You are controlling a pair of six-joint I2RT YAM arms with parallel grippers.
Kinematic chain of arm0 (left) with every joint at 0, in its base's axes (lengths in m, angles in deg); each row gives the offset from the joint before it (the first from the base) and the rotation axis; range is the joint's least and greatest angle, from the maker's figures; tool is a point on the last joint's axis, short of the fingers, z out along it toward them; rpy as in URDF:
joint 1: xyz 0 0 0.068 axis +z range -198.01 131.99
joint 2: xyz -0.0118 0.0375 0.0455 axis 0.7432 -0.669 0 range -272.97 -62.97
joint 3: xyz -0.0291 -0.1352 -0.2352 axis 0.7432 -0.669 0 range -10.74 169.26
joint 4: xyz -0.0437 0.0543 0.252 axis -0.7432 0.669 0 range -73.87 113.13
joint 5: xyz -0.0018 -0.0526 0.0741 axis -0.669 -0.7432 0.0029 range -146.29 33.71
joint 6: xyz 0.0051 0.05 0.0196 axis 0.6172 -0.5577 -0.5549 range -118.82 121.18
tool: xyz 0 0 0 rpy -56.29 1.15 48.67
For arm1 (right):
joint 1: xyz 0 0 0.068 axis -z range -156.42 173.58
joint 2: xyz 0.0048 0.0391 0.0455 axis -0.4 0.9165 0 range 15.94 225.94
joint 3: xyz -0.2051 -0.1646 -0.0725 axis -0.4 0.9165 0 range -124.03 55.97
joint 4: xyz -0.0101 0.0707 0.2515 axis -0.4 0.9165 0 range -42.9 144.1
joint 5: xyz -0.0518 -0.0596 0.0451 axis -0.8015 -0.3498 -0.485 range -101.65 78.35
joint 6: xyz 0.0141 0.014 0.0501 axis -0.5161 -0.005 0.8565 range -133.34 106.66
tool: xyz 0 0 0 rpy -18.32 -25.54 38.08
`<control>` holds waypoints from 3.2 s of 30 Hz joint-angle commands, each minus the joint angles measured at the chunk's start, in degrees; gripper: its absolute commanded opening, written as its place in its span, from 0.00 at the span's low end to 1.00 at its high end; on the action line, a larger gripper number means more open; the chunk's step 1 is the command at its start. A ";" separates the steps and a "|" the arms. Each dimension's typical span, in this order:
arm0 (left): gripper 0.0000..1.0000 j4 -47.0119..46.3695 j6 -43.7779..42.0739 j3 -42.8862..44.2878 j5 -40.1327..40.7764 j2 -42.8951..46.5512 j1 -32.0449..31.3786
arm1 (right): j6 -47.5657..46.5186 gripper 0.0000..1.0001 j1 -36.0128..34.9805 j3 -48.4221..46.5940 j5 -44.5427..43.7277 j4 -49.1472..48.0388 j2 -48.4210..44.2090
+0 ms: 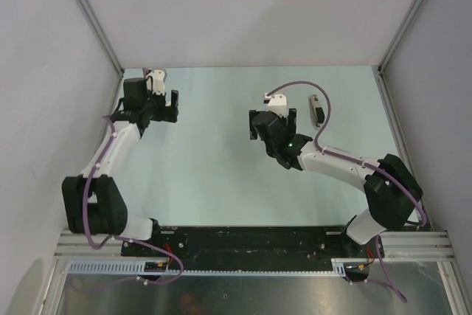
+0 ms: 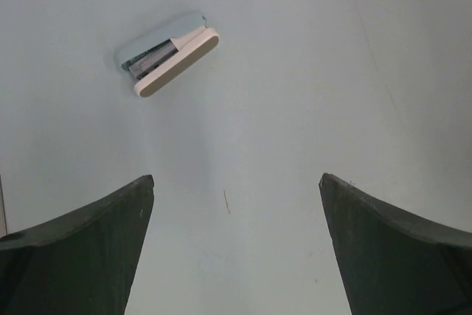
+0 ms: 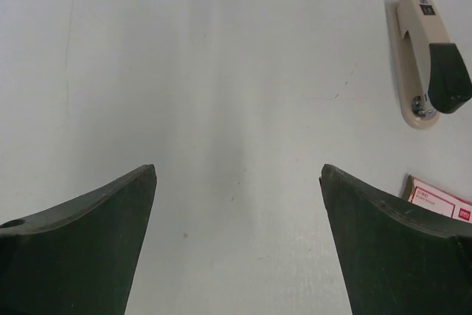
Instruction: Unload the staples from the stapler
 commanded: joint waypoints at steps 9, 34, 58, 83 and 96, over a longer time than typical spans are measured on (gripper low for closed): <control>1.00 0.23 3.53 19.58 2.11 -19.25 0.46 | 3.03 0.99 -3.48 4.29 -3.62 -2.01 -7.11; 1.00 1.70 1.37 35.81 8.84 -43.33 3.10 | 4.57 0.96 9.29 21.43 14.85 -9.31 -36.11; 0.99 7.96 1.41 43.44 6.37 -52.09 3.19 | 4.75 0.93 9.66 23.95 18.80 -11.33 -38.89; 0.99 7.14 3.73 24.74 6.64 -37.60 -3.14 | 3.58 0.88 8.69 25.07 20.23 -13.45 -36.46; 0.99 7.22 14.45 33.06 14.26 -40.02 -2.45 | 1.68 0.88 8.04 25.07 21.22 -15.19 -34.23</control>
